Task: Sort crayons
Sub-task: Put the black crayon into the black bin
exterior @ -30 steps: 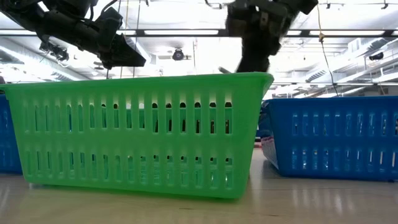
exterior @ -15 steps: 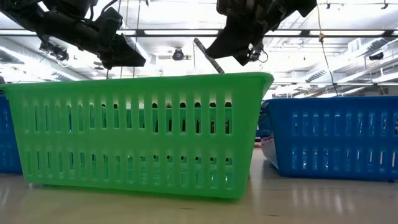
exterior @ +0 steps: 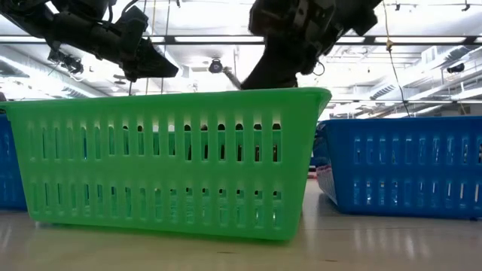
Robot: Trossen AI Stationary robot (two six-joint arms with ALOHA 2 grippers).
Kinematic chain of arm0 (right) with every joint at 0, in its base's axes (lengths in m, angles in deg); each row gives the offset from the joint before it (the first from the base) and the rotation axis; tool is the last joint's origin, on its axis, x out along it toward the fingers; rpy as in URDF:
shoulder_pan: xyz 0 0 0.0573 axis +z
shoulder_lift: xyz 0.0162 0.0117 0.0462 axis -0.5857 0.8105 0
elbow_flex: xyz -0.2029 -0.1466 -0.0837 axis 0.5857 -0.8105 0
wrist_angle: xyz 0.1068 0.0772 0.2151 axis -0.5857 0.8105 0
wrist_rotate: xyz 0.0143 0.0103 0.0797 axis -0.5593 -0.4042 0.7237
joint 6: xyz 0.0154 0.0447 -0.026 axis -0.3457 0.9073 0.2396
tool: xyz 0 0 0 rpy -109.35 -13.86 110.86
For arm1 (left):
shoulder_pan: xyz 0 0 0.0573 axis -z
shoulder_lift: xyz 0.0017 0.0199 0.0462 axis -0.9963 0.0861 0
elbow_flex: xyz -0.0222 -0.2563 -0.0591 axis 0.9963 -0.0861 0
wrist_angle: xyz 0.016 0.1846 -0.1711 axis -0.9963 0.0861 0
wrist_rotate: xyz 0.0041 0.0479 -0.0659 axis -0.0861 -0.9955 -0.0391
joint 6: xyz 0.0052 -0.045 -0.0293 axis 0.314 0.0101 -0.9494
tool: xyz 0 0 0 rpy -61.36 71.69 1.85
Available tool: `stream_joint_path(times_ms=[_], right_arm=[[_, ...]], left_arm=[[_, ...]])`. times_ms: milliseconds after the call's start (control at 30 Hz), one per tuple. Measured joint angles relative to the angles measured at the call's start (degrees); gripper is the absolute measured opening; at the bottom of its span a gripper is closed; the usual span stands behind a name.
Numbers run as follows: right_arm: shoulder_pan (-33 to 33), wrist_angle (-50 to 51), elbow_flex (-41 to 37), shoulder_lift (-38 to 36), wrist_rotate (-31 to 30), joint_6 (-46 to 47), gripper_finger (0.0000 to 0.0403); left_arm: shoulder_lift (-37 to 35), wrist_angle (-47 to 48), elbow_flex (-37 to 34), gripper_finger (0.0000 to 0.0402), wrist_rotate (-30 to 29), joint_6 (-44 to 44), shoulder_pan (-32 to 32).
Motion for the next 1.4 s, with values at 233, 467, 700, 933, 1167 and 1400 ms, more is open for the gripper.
stream_joint_path(times_ms=[233, 467, 700, 933, 1167, 1400], right_arm=[[0.69, 4.41, 4.57, 6.19, 1.29, -0.25, 0.0013], [1.09, 9.71, 9.32, 11.46, 1.36, -1.39, 0.0013], [1.06, 12.56, 11.85, 15.59, 0.33, -2.89, 0.0013], [1.06, 14.12, 12.53, 16.54, -0.27, -3.13, 0.0017], [1.04, 14.7, 12.53, 16.21, -0.46, -3.15, 0.004], [0.69, 14.75, 12.53, 16.21, -0.38, -2.35, 0.0056]], left_arm=[[0.0, 0.01, 0.0, 0.0141, 0.01, -0.42, 0.0], [0.0, 0.08, 0.0, 0.0141, 0.01, -0.42, 0.0], [0.01, 0.05, 0.0, 0.0141, 0.01, -0.4, 0.0], [0.0, 0.15, 0.0, 0.0141, 0.01, -0.4, 0.0], [0.01, 0.11, 0.0, 0.0141, 0.01, -0.38, 0.0], [0.0, 0.12, 0.0, 0.0141, 0.01, -0.38, 0.0]])
